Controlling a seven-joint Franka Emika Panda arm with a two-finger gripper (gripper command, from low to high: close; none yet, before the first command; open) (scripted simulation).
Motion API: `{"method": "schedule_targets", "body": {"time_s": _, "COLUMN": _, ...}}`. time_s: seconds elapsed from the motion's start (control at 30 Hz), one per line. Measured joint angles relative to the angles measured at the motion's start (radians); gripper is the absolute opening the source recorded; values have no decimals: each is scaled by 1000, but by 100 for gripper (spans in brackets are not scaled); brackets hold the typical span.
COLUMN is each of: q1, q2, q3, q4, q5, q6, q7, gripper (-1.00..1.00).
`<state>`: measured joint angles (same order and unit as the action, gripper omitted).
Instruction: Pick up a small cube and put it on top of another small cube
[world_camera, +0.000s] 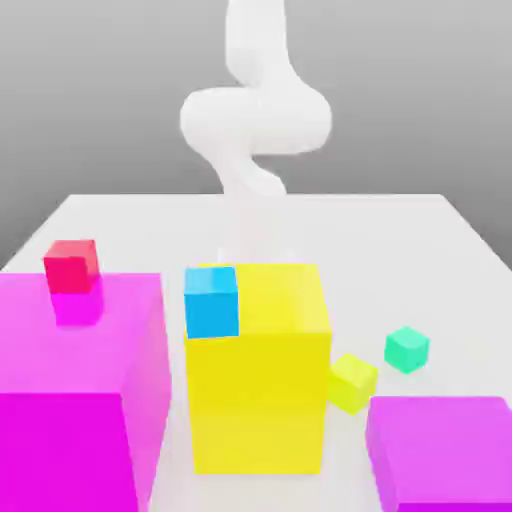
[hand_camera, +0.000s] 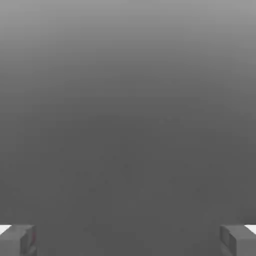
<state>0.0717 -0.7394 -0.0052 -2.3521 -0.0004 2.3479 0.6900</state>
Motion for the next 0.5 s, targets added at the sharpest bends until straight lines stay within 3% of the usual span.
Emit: {"method": "schedule_targets", "body": {"time_s": 0.5, "q1": 416, "q2": 365, "q3": -12, "q4": -314, "q5": 9, "q6": 290, "q7": -672, "gripper": 0}}
